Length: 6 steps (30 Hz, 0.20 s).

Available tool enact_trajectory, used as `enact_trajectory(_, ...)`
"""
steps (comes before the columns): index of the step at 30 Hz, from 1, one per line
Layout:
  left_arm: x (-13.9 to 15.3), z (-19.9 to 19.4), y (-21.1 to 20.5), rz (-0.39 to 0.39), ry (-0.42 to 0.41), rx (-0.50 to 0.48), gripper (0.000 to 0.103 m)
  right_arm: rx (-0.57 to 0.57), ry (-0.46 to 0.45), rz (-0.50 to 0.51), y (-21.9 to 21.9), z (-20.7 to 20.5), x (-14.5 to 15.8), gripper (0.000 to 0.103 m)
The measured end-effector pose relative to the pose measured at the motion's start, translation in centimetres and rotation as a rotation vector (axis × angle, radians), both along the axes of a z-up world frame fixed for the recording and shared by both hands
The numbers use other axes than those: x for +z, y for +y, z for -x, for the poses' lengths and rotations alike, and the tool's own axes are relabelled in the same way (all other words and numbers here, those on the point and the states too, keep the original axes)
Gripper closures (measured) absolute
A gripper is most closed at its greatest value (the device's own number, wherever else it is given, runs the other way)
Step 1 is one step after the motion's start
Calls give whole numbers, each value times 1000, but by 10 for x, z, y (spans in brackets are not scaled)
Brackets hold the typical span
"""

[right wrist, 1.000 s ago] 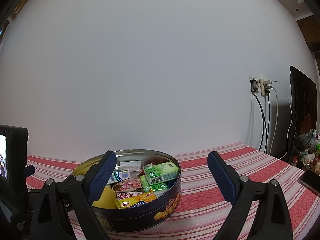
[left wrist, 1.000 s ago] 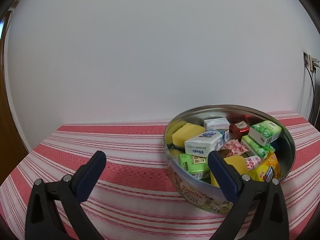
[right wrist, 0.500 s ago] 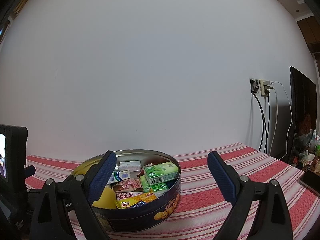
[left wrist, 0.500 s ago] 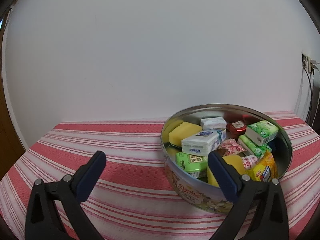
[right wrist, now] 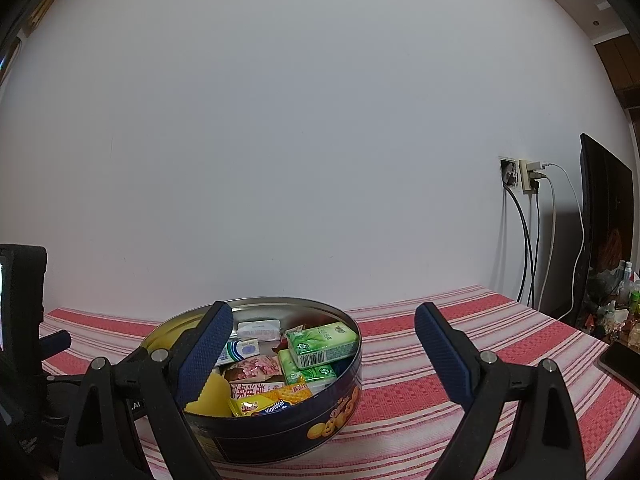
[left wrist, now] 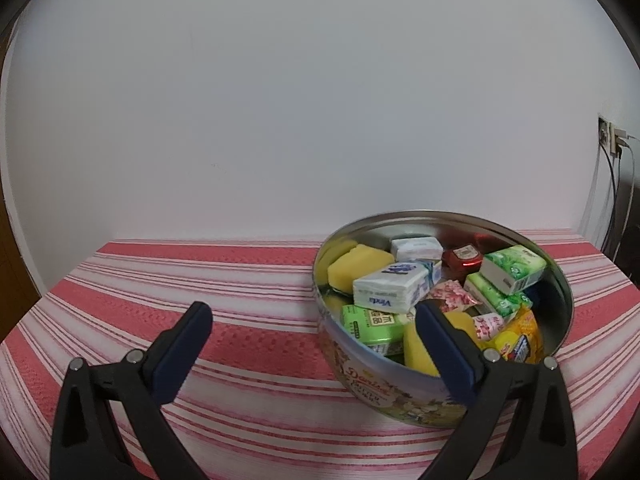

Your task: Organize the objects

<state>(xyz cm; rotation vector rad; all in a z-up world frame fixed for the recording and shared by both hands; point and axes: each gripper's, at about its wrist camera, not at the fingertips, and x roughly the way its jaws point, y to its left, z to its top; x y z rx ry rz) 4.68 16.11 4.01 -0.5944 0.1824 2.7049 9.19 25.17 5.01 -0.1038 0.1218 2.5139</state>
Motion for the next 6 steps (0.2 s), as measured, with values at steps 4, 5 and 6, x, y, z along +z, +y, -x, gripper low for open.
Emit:
enact_trajectory(4,0,-1,2,15,16,12,0,1,-1,0,2,-1,1,9)
enact_trajectory(5,-1,-1,3,17,16,12,0,2,-1,-1,2,0,0,9)
enact_trajectory(6,-1,-1,3,16,13,11,0,2,-2,-1,3,-1,1,9)
